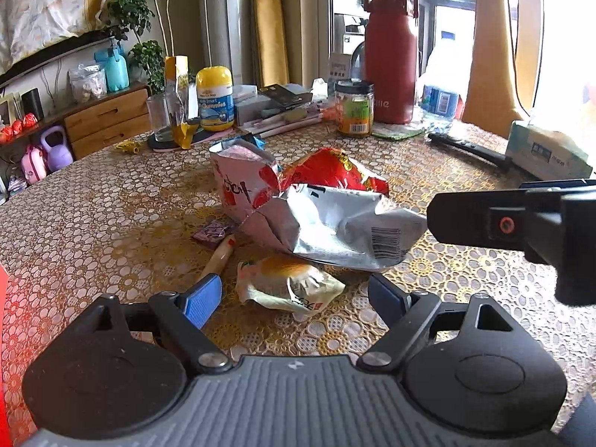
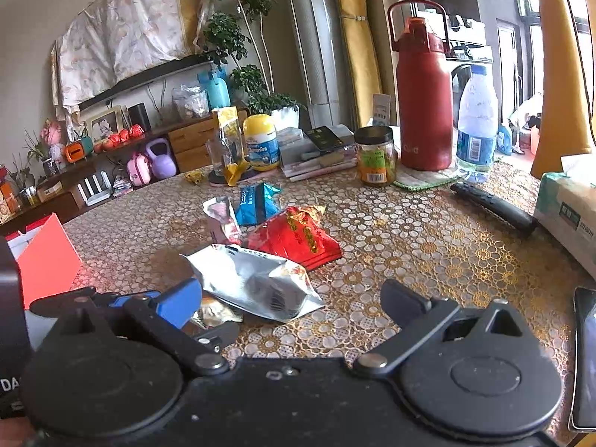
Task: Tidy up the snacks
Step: 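Grasp the wrapped bread bun with left tool while right tool grasps the silver wrapper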
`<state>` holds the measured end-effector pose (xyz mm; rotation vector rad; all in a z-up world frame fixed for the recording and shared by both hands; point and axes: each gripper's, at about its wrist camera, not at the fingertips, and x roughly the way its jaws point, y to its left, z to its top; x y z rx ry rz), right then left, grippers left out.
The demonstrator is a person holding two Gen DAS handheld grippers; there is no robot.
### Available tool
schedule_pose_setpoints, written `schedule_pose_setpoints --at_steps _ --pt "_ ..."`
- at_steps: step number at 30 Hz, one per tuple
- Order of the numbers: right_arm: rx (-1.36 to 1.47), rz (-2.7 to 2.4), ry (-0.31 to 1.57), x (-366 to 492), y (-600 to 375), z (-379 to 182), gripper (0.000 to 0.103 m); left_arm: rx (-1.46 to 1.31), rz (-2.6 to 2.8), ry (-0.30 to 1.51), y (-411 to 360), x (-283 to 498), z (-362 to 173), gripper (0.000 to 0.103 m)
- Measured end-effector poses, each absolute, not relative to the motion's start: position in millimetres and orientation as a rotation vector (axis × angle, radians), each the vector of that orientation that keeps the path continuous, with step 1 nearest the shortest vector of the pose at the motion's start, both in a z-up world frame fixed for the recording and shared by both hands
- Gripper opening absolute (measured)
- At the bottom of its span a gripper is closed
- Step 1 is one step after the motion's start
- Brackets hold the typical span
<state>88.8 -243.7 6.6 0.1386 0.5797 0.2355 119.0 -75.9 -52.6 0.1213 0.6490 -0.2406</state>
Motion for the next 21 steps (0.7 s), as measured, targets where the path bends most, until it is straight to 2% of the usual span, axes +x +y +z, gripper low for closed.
schedule_pose_setpoints --at_steps 17,19,20,21 --pt "0.124 0.252 0.618 116 -239 -9 0.103 0.112 -0.222 0.656 -76 144 -73 0.086" --pt "0.120 0.255 0.622 119 -238 -11 0.103 0.106 -0.226 0.658 -75 145 -74 0.078" --pt "0.119 0.256 0.624 120 -237 -12 0.103 0.094 -0.240 0.656 -74 144 -74 0.070" --pt "0.117 0.258 0.625 121 -237 -12 0.103 0.090 -0.247 0.654 -73 144 -74 0.069"
